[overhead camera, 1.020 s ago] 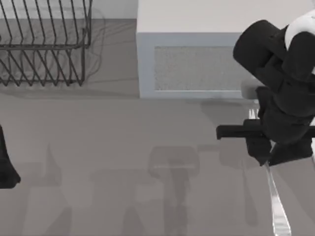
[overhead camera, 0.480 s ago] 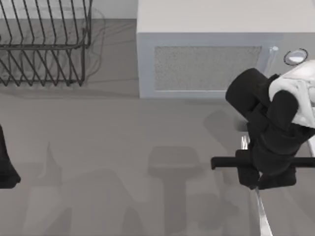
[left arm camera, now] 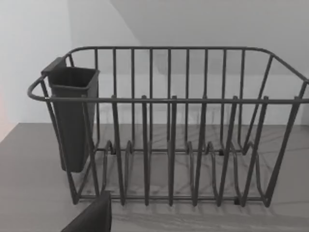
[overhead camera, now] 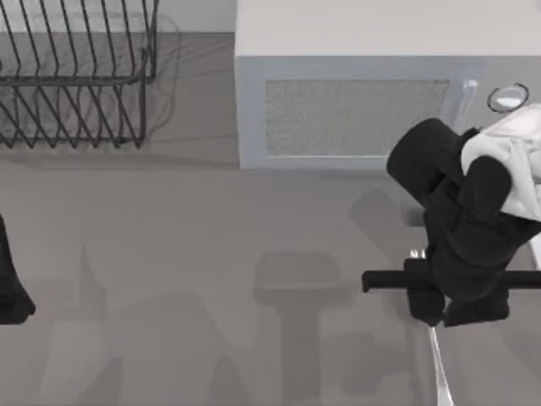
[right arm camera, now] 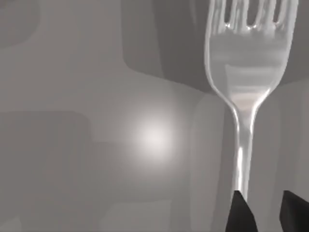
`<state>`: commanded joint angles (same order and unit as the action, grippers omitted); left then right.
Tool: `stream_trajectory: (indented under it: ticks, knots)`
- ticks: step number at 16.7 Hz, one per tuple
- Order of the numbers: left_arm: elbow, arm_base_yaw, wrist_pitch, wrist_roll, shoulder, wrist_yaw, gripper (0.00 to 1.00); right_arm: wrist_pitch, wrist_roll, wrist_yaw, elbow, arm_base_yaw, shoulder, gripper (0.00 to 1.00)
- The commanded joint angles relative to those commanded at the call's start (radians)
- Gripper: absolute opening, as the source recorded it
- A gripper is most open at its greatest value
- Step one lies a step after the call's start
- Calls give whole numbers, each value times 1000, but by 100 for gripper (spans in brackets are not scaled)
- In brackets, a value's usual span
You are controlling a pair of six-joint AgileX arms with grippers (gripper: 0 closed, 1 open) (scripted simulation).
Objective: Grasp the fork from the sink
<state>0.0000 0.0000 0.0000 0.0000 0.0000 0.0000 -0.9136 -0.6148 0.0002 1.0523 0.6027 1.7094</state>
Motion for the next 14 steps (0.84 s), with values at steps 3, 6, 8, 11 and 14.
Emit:
stream_trajectory:
  ticks: [3, 6, 8, 11, 14]
  knots:
    - [0, 0, 0, 0, 0, 0, 100, 0, 0, 0, 0, 0, 0, 60]
    - [0, 0, 0, 0, 0, 0, 100, 0, 0, 0, 0, 0, 0, 83]
    - [0, 0, 0, 0, 0, 0, 100, 0, 0, 0, 0, 0, 0, 98]
    - [0, 0, 0, 0, 0, 0, 100, 0, 0, 0, 0, 0, 0, 100]
    - [0, 0, 0, 0, 0, 0, 100, 0, 0, 0, 0, 0, 0, 100]
